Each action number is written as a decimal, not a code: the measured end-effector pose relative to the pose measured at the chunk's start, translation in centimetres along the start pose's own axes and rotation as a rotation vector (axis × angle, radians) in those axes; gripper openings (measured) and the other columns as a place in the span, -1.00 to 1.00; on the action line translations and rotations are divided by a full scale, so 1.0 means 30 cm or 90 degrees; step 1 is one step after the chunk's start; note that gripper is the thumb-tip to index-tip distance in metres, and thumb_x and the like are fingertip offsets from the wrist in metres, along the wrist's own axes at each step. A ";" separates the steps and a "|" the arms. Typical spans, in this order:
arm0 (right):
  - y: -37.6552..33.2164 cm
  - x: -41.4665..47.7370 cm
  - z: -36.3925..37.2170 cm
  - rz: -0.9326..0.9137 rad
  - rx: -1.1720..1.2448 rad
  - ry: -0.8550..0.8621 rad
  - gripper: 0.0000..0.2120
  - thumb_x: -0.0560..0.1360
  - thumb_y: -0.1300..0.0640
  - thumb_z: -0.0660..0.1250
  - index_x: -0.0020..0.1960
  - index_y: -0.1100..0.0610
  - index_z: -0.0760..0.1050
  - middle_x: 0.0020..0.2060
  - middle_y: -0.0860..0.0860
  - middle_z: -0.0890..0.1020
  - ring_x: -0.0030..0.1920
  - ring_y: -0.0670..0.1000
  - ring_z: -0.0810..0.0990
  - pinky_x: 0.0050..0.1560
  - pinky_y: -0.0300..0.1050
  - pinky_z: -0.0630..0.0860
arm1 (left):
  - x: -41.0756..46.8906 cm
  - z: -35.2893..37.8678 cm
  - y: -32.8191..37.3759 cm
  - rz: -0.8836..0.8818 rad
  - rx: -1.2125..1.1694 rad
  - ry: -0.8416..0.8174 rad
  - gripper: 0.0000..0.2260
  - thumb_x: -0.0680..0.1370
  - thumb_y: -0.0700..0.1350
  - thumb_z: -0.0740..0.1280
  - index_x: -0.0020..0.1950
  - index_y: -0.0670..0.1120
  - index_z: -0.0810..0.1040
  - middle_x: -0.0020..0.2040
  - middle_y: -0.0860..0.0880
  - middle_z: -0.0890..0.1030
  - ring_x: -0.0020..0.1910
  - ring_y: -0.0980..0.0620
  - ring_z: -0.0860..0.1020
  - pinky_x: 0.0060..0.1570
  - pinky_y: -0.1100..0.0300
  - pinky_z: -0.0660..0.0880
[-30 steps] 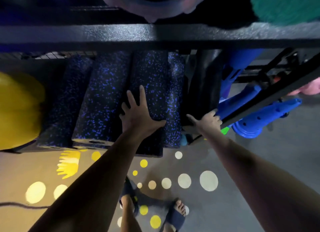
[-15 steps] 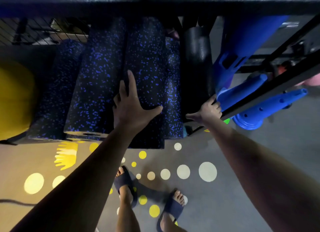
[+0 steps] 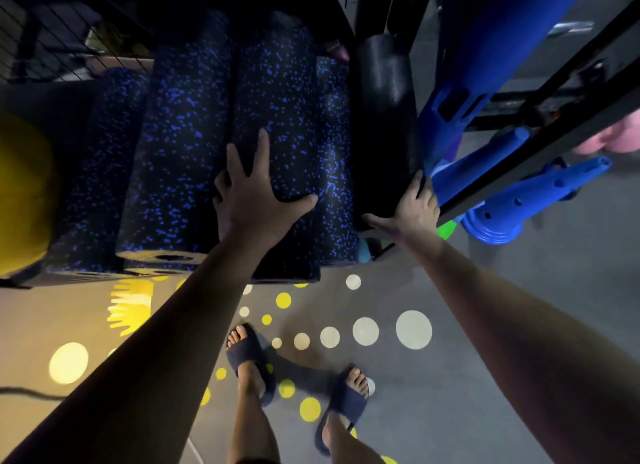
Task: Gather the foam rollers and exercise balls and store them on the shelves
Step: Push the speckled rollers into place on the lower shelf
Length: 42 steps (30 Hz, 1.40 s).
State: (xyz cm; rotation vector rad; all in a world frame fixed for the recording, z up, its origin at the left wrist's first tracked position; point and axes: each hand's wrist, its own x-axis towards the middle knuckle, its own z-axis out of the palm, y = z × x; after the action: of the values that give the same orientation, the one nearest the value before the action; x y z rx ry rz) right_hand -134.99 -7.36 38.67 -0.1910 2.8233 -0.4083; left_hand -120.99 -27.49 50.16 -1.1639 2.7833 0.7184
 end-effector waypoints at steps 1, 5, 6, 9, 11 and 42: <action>0.011 -0.039 0.014 -0.048 0.008 0.069 0.15 0.30 -0.30 0.51 0.61 0.20 0.01 0.55 0.29 0.14 0.50 0.31 0.21 0.50 0.18 0.16 | 0.007 0.003 0.008 0.003 0.009 0.004 0.07 0.29 0.41 0.45 0.59 0.30 -0.17 0.65 -0.12 -0.07 0.52 -0.34 0.15 0.40 -0.30 0.21; 0.020 -0.305 0.130 -0.034 0.184 0.270 -0.39 0.42 -0.14 0.42 0.34 0.19 0.41 0.28 0.20 0.45 0.30 0.25 0.40 0.32 0.11 0.31 | 0.004 0.008 0.011 0.009 0.016 0.004 0.07 0.29 0.40 0.45 0.60 0.29 -0.17 0.65 -0.15 -0.07 0.52 -0.34 0.14 0.38 -0.29 0.26; 0.020 -0.367 0.176 0.034 0.265 0.210 -0.39 0.40 -0.24 0.39 0.25 0.17 0.43 0.18 0.17 0.49 0.22 0.22 0.45 0.24 0.09 0.37 | 0.000 0.007 0.012 0.016 0.018 0.014 0.06 0.31 0.40 0.45 0.59 0.30 -0.16 0.65 -0.16 -0.09 0.52 -0.34 0.13 0.39 -0.28 0.27; -0.031 -0.488 0.249 0.292 0.588 -0.224 -0.23 0.22 -0.60 0.33 0.10 0.00 0.41 0.00 0.01 0.51 0.00 0.01 0.54 0.06 -0.06 0.52 | -0.023 0.003 0.007 0.153 0.123 0.108 -0.16 0.43 0.33 0.38 0.58 0.34 -0.02 0.65 -0.17 -0.10 0.55 -0.37 0.10 0.40 -0.27 0.29; -0.069 -0.505 0.251 0.375 0.727 -0.410 -0.20 0.28 -0.57 0.32 0.29 -0.06 0.34 0.11 -0.04 0.52 0.12 -0.02 0.57 0.17 0.06 0.56 | -0.025 0.009 -0.007 0.293 0.188 0.113 -0.42 0.54 0.24 0.30 0.54 0.33 0.21 0.66 -0.12 -0.04 0.57 -0.35 0.08 0.42 -0.26 0.28; -0.272 -0.434 0.003 0.314 0.823 -0.426 -0.32 0.43 -0.48 0.23 0.28 0.00 0.59 0.07 -0.05 0.72 0.06 0.01 0.70 -0.06 0.15 0.65 | 0.019 -0.046 -0.149 0.233 -0.126 -0.039 -0.33 0.56 0.35 0.21 0.61 0.18 0.13 0.66 -0.14 -0.04 0.63 -0.14 -0.01 0.55 -0.07 0.14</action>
State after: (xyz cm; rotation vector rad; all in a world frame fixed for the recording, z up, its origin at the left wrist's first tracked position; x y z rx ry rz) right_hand -121.83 -12.94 44.35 0.5152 1.4536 -1.5252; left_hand -118.17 -31.19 49.49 -0.6379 2.9584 1.0576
